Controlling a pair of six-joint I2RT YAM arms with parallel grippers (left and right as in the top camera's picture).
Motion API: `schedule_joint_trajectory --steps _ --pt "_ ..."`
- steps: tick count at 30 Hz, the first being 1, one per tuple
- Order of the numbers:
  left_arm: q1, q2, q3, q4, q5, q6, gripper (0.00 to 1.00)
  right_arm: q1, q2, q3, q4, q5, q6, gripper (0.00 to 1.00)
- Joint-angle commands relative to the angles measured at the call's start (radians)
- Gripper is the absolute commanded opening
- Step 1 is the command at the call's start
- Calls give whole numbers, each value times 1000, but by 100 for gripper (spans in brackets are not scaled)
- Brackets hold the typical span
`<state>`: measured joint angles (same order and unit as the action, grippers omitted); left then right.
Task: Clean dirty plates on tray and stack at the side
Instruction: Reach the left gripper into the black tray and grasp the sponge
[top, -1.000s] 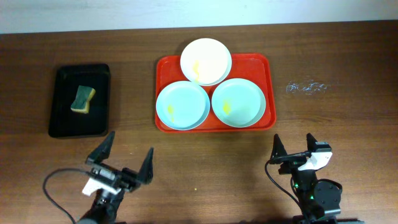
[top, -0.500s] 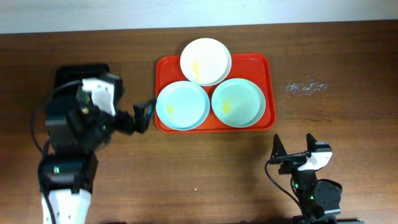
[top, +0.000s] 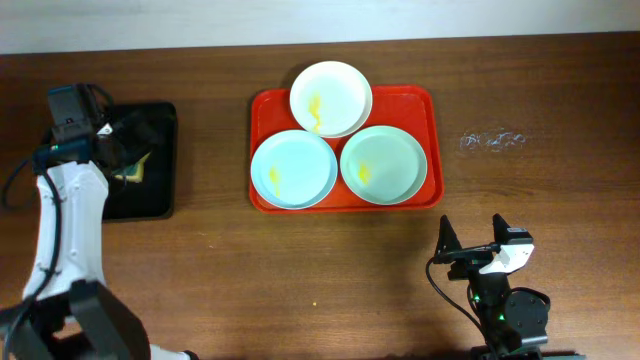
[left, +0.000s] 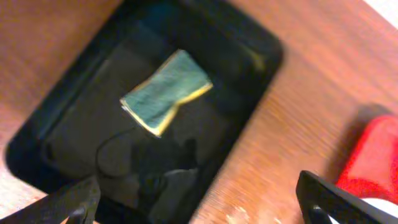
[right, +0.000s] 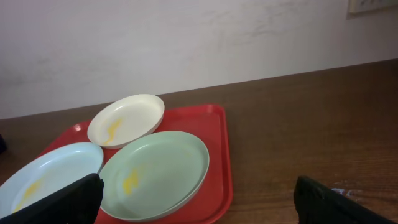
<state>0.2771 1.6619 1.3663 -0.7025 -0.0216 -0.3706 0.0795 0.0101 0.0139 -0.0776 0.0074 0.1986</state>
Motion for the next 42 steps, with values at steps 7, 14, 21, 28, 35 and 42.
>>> schedule_joint_trajectory --steps 7,14,21,28,35,42 --pt "72 236 14 276 30 424 95 6 -7 -8 -3 5 -7 99" --pt "73 403 14 447 30 634 99 6 -7 -8 -3 5 -7 99" --pt "74 488 14 486 45 634 67 6 -6 -8 -3 5 -7 99" --pt "74 486 15 439 44 634 13 6 -7 -8 -3 5 -7 99" --pt "73 229 15 452 45 540 0 6 -7 -8 -3 5 -7 99" --pt "74 372 8 372 44 540 0 6 -7 -8 -3 5 -7 99"
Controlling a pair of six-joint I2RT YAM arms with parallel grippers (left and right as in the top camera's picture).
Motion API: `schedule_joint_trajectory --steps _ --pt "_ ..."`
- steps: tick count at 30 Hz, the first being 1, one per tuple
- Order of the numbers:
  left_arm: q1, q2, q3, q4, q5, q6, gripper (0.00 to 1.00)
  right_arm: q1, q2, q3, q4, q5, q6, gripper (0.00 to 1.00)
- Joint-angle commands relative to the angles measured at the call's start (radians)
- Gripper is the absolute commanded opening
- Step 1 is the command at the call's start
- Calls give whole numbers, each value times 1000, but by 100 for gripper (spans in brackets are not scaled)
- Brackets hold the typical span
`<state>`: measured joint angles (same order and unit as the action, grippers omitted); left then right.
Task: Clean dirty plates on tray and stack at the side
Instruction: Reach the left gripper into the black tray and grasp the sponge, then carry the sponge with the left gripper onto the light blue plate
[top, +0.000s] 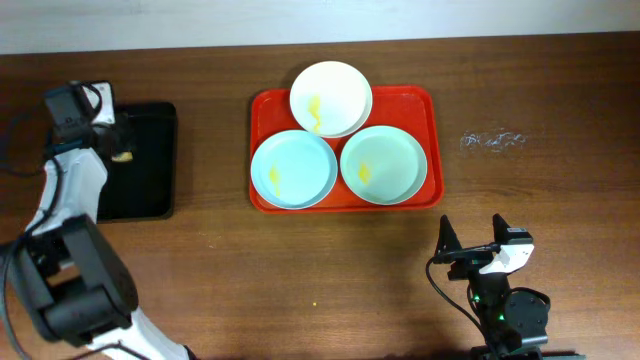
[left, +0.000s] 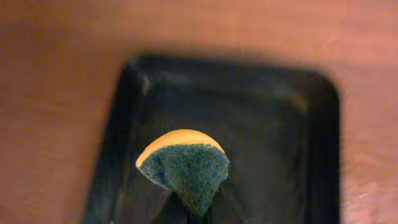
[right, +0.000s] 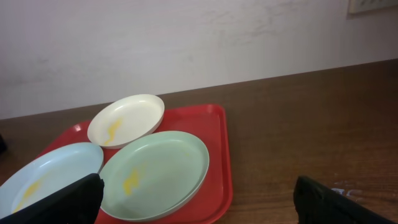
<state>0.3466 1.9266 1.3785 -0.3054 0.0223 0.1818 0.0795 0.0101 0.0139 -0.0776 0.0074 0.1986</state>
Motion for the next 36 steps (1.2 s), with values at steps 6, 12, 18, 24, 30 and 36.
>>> schedule_joint_trajectory --steps 6,12,18,24,30,36 --pt "2 -255 20 -11 64 -13 0 6 -7 -8 -3 5 -7 99" --pt "-59 -365 13 -251 542 -488 0 6 -7 -8 -3 5 -7 99" --pt "-545 -322 13 -372 209 -466 0 6 -7 -8 -3 5 -7 99" --pt "-783 4 13 -280 14 -593 0 6 -7 -8 -3 5 -7 99" --pt "-782 121 23 -145 -23 -591 36 6 -7 -8 -3 5 -7 99" --pt "-731 -108 78 -259 -22 -570 100 6 -7 -8 -3 5 -7 99"
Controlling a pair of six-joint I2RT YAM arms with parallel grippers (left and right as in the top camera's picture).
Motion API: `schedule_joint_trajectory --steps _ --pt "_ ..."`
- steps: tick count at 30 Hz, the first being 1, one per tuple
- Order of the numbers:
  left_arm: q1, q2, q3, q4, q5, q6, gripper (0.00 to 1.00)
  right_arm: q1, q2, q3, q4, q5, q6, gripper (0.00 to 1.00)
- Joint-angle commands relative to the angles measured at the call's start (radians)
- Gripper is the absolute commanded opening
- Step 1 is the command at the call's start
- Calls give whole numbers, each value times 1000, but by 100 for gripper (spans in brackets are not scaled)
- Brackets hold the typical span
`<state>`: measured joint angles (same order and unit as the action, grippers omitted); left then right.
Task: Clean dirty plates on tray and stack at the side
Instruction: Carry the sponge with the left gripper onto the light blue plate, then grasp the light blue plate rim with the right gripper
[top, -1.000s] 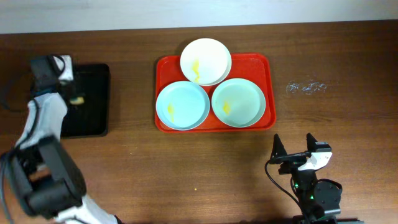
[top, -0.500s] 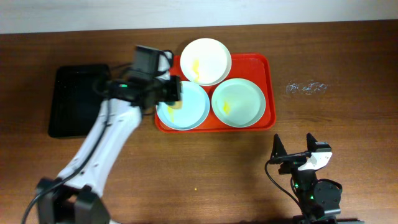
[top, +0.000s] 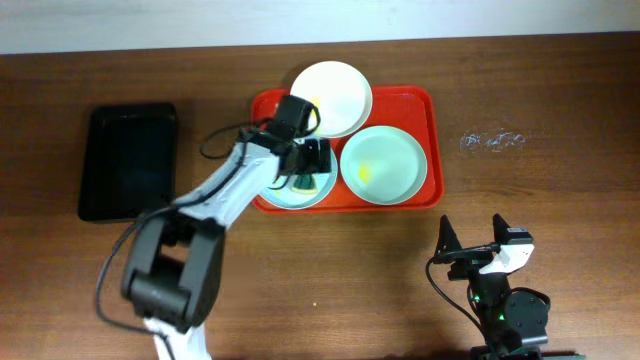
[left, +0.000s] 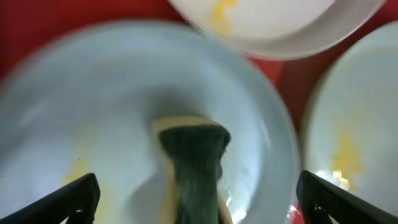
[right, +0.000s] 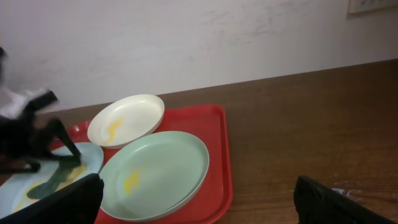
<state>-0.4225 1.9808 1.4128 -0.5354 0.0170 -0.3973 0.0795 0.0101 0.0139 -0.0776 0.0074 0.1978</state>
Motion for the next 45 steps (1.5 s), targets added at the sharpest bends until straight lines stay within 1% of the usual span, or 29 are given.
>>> schedule_joint_trajectory --steps 1,3,7,8,9,10,12,13,14,15,16,17,19,21,22,23,24,25,27,28,29,30,31,33,35,38,41,43,45 --pt "72 -230 43 -76 -17 8 100 6 -7 -8 -3 5 -6 99" --pt "172 -318 43 -194 -17 9 99 6 -7 -8 -3 5 -6 99" --pt "279 -319 42 -370 -18 9 99 6 -7 -8 -3 5 -6 99" --pt "294 -319 42 -402 -18 9 99 6 -7 -8 11 -73 93 99" --pt "294 -319 42 -410 -17 9 99 6 -6 -8 19 -227 244 99" --pt "294 -319 42 -414 -17 9 99 6 -7 -8 27 -347 334 99" --pt "294 -319 42 -414 -14 9 100 6 -7 -8 94 -436 440 99" --pt "294 -319 42 -414 -13 9 99 6 -7 -8 161 -478 534 99" --pt "294 -319 42 -417 -13 9 99 6 -7 -8 286 -523 586 99" --pt "294 -319 42 -421 -14 9 99 6 -7 -1 486 -537 658 99" --pt "294 -319 42 -421 -14 9 99 6 -7 29 597 -510 680 99" --pt "294 -319 42 -421 -13 9 99 6 -6 79 614 -470 679 99" --pt "294 -319 42 -421 -13 9 99 5 25 298 413 -421 638 99" --pt "294 -319 42 -424 -13 8 99 5 188 643 -65 -418 461 99" --pt "294 -319 42 -425 -13 9 100 5 344 850 -353 -417 355 99" --pt "294 -319 42 -425 -13 8 99 5 499 1024 -587 -417 279 99" --pt "294 -319 42 -428 2 9 99 5 726 1241 -864 -419 244 99" --pt "294 -319 42 -428 10 8 99 5 840 1323 -953 -440 248 99" --pt "294 -319 42 -428 13 9 99 6 1059 1385 -999 -589 242 99" --pt "294 -319 42 -428 13 8 99 21 1147 1385 -972 -591 195 99" --pt "294 -319 42 -428 13 9 99 80 1296 1385 -907 -540 147 91" --pt "294 -319 42 -428 13 9 100 154 1422 1385 -853 -437 164 67" --pt "294 -319 42 -428 13 8 99 202 1506 1385 -810 -381 177 60" --pt "294 -318 41 -428 13 9 99 311 1711 1385 -678 -313 177 61" --pt "294 -313 41 -428 13 9 100 347 1841 1385 -532 -309 188 58" --pt "291 -312 41 -424 13 9 99 346 1922 1385 -392 -267 192 55" --pt "290 -312 41 -427 13 9 99 375 1992 1385 -343 -256 192 55" --pt "290 -312 41 -427 13 9 99 388 2013 1385 -294 -166 191 56" --pt "290 -312 41 -427 13 9 99 388 2016 1385 -256 -153 169 56"
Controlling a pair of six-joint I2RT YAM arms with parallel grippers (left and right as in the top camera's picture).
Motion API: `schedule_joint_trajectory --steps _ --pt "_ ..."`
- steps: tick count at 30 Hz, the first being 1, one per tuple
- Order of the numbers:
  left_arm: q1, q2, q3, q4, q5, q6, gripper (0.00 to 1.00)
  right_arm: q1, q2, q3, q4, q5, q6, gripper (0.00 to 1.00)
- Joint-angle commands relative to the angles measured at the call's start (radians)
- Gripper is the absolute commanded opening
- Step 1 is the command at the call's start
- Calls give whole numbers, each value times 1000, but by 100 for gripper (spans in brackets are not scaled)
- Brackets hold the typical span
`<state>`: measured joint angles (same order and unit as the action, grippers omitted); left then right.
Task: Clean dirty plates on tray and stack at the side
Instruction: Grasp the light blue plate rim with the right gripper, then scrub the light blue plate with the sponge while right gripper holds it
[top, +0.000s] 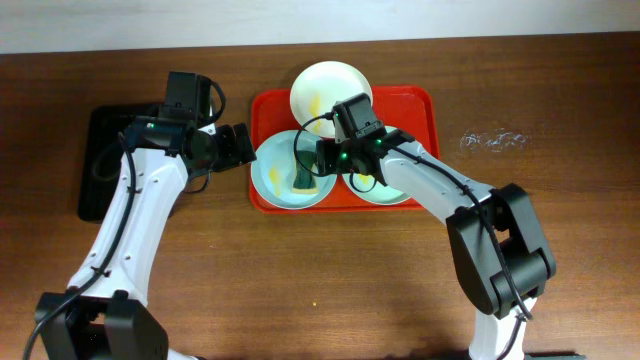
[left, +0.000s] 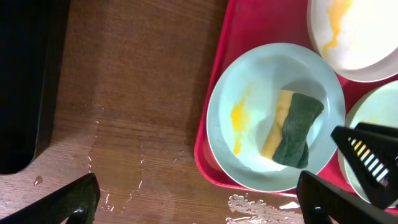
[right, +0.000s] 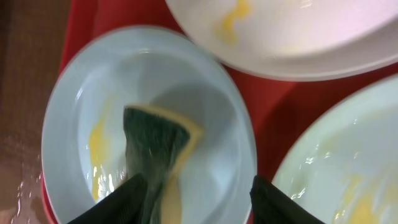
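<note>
The red tray (top: 425, 100) holds a white plate (top: 330, 90), a pale blue plate (top: 272, 172) and a green plate (left: 379, 112), each smeared with yellow. A green-and-yellow sponge (left: 292, 130) lies in the blue plate beside its stain. My right gripper (right: 202, 199) is low over that plate, jaws apart. The sponge (right: 155, 140) is against its left finger, with a gap to the right one. My left gripper (left: 196, 205) hangs open over the table just left of the tray, nothing in it.
A black tray (top: 100, 180) sits at the far left. Water spots (left: 261, 205) lie on the wood by the red tray's left front corner. A wet patch (top: 490, 140) shows right of the tray. My right arm crosses over the green plate.
My left gripper has let go of the sponge and now sits left of the tray, open. My right gripper has come from the table's front edge to the sponge in the blue plate.
My left gripper was open over the sponge in the black tray, then shut on it above that tray, then held it in the blue plate. The right arm stayed parked throughout. Now the sponge lies loose in the plate with my right gripper at it.
</note>
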<state>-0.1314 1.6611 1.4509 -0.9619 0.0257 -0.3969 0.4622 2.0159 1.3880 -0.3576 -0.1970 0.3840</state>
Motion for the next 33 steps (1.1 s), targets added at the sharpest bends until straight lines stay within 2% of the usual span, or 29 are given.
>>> schedule_joint_trajectory --steps 1,4,10,11,13,14,15,18,20,22,26,30,31,32,33 --pt "-2 8 3 -1 4 8 100 5 20 11 29 52 -18 56" --pt "-2 8 3 -1 4 8 99 4 82 11 52 53 -17 57" --pt "-2 8 3 -1 4 8 99 -4 84 11 29 59 -13 59" --pt "-2 8 3 -2 5 9 100 -4 83 11 25 59 -13 54" --pt "-11 8 3 7 61 82 90 -5 83 13 5 59 -10 24" --pt "-21 8 3 10 84 104 86 -5 83 22 -23 59 -10 15" --pt "-33 9 3 11 84 103 71 -5 83 48 -81 59 -10 11" --pt "-89 40 3 44 92 103 59 -5 83 127 -238 34 -10 11" --pt "-130 114 3 105 173 111 63 -5 83 128 -241 -45 -9 11" --pt "-163 201 3 153 181 116 66 -5 83 128 -244 -57 -9 11" --pt "-169 280 3 193 180 122 70 -5 87 127 -237 -4 -10 28" --pt "-181 341 3 231 196 123 70 -5 133 127 -209 -1 -10 30" --pt "-183 348 3 237 196 122 70 -6 134 127 -208 -1 -10 28" --pt "-183 360 3 252 196 122 63 -9 134 127 -207 -2 -9 14" --pt "-187 383 3 272 210 122 64 -18 134 127 -207 -6 6 10"
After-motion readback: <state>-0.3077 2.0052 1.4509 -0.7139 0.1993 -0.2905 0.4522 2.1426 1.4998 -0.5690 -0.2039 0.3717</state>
